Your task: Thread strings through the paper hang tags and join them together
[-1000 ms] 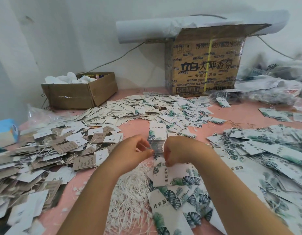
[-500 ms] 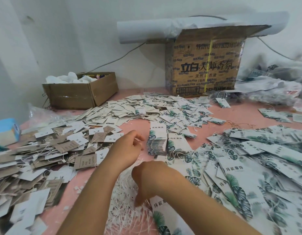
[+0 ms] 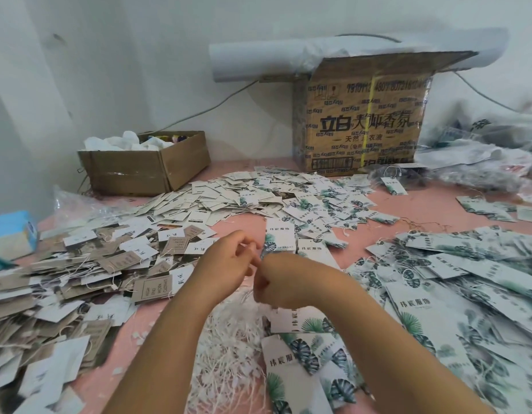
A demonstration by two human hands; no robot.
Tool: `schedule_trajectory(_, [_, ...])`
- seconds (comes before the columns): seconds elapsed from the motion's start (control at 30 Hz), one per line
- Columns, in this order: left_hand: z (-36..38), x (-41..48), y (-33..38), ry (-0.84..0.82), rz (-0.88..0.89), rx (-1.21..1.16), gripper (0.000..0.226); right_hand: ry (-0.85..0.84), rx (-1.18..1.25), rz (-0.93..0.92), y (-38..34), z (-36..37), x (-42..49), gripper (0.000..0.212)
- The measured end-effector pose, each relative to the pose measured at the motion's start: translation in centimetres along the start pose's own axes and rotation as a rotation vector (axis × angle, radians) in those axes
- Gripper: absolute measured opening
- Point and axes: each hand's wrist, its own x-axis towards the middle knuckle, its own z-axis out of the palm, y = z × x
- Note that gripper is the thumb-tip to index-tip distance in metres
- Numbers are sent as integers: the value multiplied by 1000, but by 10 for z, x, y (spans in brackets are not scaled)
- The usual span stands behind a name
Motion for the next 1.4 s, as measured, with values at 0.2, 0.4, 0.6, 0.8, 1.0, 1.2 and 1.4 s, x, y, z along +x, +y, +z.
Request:
schedule_trajectory(0.2, [0,-3,0,-98,-9,-68,23,206,110,70,21,-15,-3,17])
schedule_trajectory(0.4, [0,-3,-2,-167,11,-74,7,278,192,87,34,-17,-2,17])
schedule_trajectory(0.6, [0,-2,-3,-130,35,0,12,292,214,106,40,-22,-5,9])
schedule_trajectory(0.8, [2,-2,-4,-132,9,78,21,384,255,121,47,-22,-7,16])
schedule_trajectory(1.0, [1,-3,-5,-170,16,77,22,574,584,197,59,-22,-6,19])
schedule_trajectory(1.2, [0,-2,-7,-227,15,84,18,806,1236,208,69,-22,-4,22])
schedule_trajectory(1.4, [0,-2,-10,-290,-2,103,19,690,1991,219,79,-16,1,11])
